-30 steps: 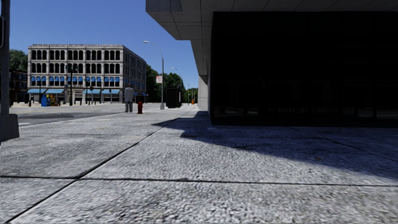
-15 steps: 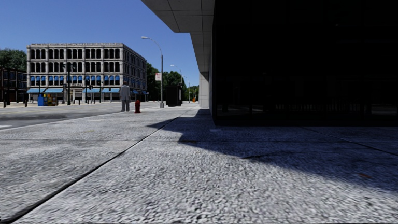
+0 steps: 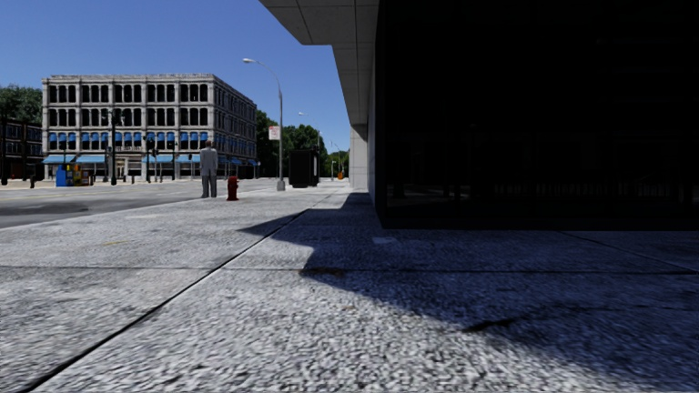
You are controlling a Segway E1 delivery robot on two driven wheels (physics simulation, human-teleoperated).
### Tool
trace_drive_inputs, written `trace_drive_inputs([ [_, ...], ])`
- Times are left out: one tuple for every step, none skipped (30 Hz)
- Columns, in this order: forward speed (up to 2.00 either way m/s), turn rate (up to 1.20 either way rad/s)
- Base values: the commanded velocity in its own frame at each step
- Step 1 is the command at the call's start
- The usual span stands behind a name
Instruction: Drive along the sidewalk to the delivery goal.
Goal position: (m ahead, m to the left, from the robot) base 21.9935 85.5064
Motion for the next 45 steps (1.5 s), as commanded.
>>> trace_drive_inputs([
  [1.99, 0.49],
  [1.99, 0.55],
  [1.99, 0.55],
  [1.99, 0.57],
  [1.99, 0.58],
  [1.99, 0.58],
  [1.99, 0.59],
  [1.99, 0.66],
  [1.99, 0.69],
  [1.99, 0.69],
  [1.99, 0.70],
  [1.99, 0.70],
  [1.99, 0.70],
  [1.99, 0.70],
  [1.99, 0.70],
  [1.99, 0.70],
  [1.99, 0.70],
  [1.99, 0.70],
  [1.99, 0.70],
  [1.99, 0.70],
  [1.99, 0.70],
  [1.99, 0.70],
  [1.99, 0.68],
  [1.99, 0.64],
  [1.99, 0.64],
  [1.99, 0.62],
  [1.99, 0.62],
  [1.99, 0.62],
  [1.99, 0.62],
  [1.99, 0.62],
  [1.99, 0.62],
  [1.99, 0.62],
  [1.99, 0.62],
  [1.99, 0.62],
  [1.99, 0.62],
  [1.99, 0.62],
  [1.99, 0.62],
  [1.99, 0.62],
  [1.99, 0.62],
  [1.99, 0.62],
  [1.99, 0.62],
  [1.99, 0.62],
  [1.99, 0.62],
  [1.99, 0.62],
  [1.99, 0.62],
])
